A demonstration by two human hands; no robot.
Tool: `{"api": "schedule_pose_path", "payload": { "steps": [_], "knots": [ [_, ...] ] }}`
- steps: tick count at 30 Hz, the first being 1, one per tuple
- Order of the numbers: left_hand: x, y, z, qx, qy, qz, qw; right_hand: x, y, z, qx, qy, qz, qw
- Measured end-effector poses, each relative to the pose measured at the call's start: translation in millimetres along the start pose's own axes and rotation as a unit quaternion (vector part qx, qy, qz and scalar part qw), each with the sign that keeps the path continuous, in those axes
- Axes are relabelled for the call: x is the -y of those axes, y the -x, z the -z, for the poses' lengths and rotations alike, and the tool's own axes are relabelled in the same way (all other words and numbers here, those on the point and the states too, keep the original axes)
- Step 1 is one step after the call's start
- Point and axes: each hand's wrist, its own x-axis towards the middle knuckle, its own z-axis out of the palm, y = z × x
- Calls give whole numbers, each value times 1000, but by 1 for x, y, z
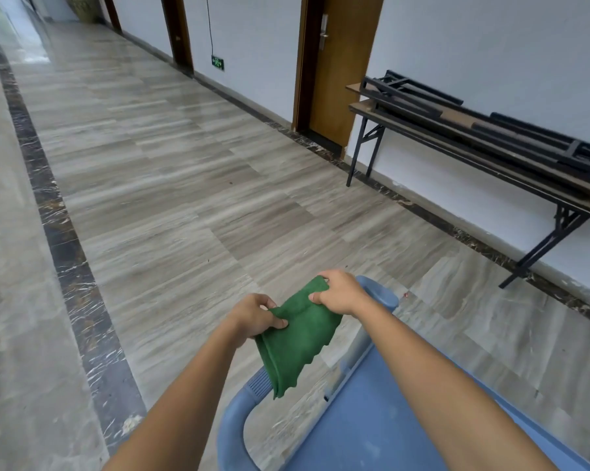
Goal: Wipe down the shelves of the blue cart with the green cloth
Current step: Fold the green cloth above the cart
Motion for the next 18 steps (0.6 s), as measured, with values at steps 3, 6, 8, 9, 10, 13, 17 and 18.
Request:
{"api": "schedule_pose_path", "payload": {
  "steps": [3, 6, 8, 9, 10, 13, 17, 18],
  "knots": [
    [-27, 8, 8, 1, -67, -65, 996, -10, 16, 28, 18, -91, -10, 996],
    [-54, 21, 9, -7, -113, -147, 983, -19, 43, 56, 2, -168, -1, 986],
    [-73, 32, 5, 3, -139, -202, 970, -24, 69, 77, -37, -157, 4, 987],
    [-82, 37, 5, 6, -158, -227, 961, -25, 79, 86, -49, -144, 6, 988],
    [-91, 43, 2, 15, -179, -253, 951, -28, 94, 96, -62, -133, 3, 989],
    [-113, 60, -10, 55, -205, -311, 926, -38, 140, 118, -92, -123, 0, 988],
    [-133, 81, -35, 82, -225, -368, 898, -57, 203, 131, -155, -126, -1, 980],
    [-137, 85, -42, 87, -219, -378, 895, -63, 218, 133, -166, -119, -3, 979]
  ]
}}
